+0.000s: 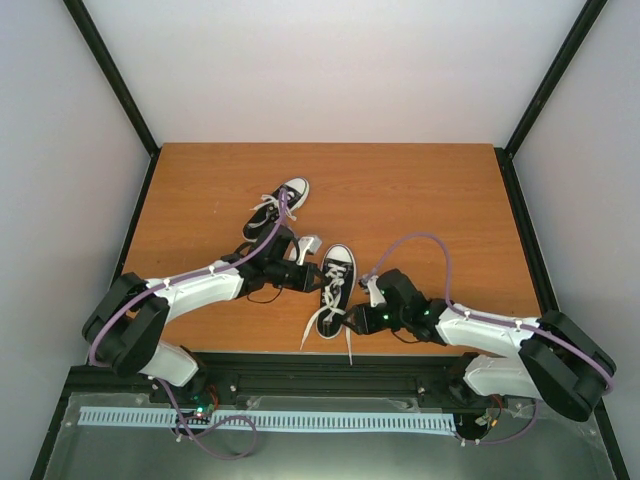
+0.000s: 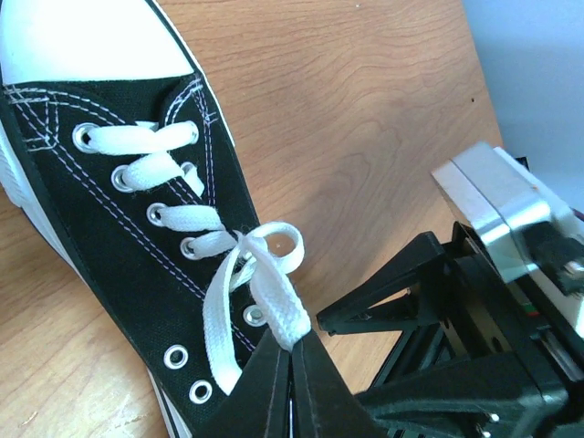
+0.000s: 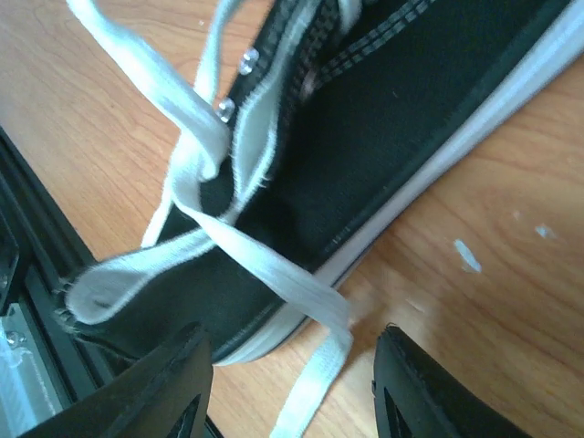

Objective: Tie the shoes
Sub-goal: Wrap the shoelace around the shoelace.

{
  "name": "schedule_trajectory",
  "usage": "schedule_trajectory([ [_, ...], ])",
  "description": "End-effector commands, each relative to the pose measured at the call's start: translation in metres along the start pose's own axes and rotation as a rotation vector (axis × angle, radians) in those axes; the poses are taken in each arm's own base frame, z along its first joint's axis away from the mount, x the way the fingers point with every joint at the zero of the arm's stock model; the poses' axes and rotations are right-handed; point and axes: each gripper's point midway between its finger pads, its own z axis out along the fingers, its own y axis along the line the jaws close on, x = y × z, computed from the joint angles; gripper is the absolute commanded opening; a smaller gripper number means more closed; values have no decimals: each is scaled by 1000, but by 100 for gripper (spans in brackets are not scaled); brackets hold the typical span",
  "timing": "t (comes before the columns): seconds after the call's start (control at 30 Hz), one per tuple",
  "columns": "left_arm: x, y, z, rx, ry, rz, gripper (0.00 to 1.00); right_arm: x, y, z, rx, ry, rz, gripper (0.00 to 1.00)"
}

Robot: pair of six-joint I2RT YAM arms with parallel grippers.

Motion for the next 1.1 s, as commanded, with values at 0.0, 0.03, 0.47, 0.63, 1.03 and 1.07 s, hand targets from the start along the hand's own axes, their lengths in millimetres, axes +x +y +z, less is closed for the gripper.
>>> schedule_trajectory([
  [0.0, -8, -8, -4, 13, -5, 36, 1, 2, -1, 4, -22, -33, -34, 48],
  [0.03, -8, -8, -4, 14, -2, 35, 1, 3, -2, 3, -16, -34, -35, 47],
  [0.47, -6, -11, -4, 26, 23, 45, 1, 13, -17, 17, 1, -30, -18, 38],
  [0.63, -7, -11, -3, 30, 21, 41, 1, 10, -16, 22, -22, -47, -23, 26],
  [1.03, -7, -23, -7, 70, 32, 98, 1, -26, -25, -12, 164, -156, -28, 3],
  [1.07, -7, -24, -7, 75, 33, 104, 1, -29, -27, -16, 193, -156, -24, 3],
])
